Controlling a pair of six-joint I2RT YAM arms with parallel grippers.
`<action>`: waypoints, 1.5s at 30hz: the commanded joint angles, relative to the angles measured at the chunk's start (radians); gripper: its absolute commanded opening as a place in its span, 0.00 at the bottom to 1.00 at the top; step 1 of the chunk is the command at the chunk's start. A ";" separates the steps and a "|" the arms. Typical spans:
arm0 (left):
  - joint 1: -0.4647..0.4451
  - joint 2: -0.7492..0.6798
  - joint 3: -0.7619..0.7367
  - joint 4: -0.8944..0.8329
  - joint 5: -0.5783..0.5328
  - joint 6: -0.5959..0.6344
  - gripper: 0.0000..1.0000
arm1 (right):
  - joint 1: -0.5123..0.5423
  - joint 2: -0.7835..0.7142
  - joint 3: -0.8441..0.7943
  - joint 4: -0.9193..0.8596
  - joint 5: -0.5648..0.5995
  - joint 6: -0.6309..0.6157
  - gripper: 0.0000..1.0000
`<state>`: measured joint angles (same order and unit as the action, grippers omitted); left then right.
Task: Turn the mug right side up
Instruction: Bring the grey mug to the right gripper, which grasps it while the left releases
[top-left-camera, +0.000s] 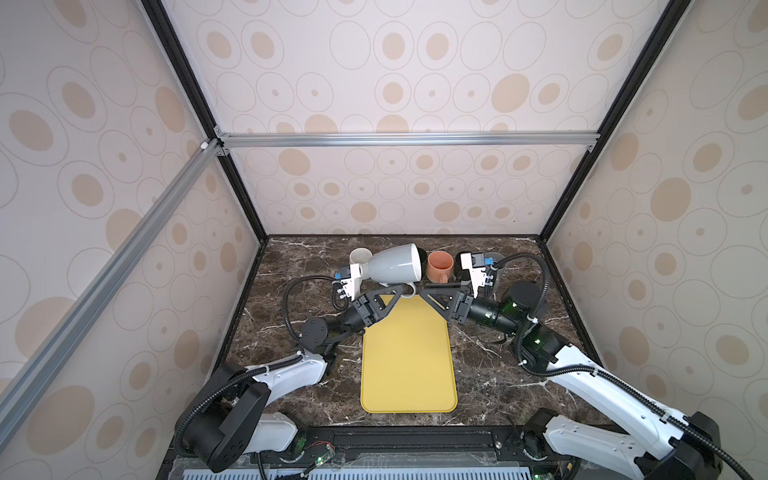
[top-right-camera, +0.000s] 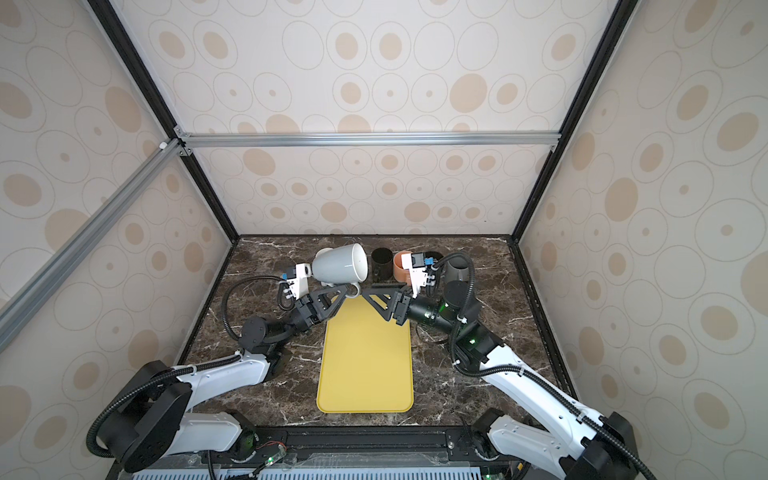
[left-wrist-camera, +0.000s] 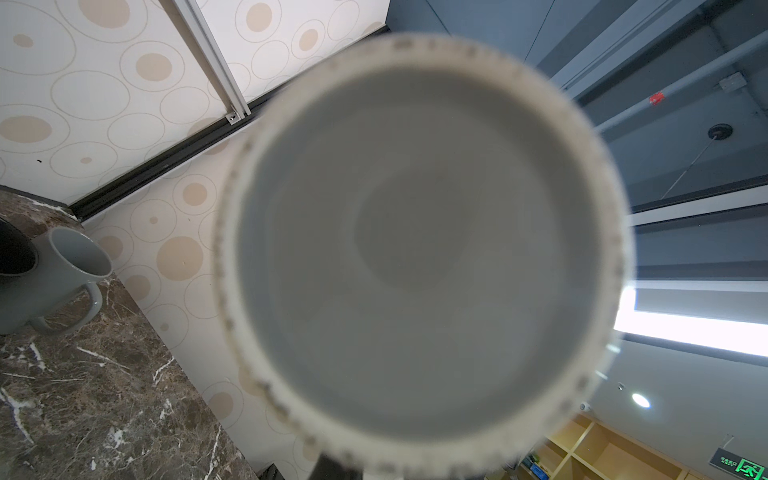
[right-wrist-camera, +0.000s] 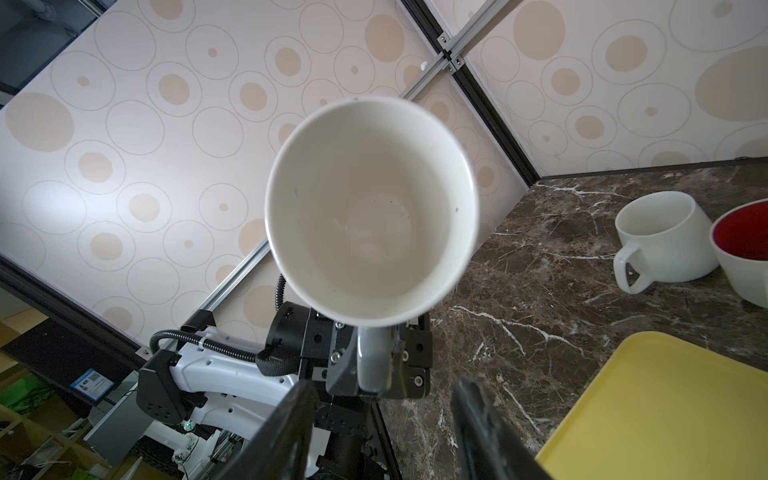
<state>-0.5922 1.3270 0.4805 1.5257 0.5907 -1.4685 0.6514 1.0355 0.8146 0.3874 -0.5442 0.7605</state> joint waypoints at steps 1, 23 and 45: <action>-0.013 -0.009 0.021 0.220 0.018 -0.015 0.00 | 0.021 0.025 0.037 -0.012 -0.001 -0.024 0.55; -0.027 -0.014 -0.001 0.231 -0.001 0.011 0.00 | 0.072 0.125 0.114 0.008 0.037 -0.040 0.36; 0.043 -0.270 -0.047 -0.288 -0.076 0.212 1.00 | 0.107 0.209 0.255 -0.121 0.115 -0.050 0.00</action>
<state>-0.5766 1.2098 0.4141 1.4086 0.5262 -1.3899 0.7521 1.2156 0.9962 0.3241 -0.4984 0.7219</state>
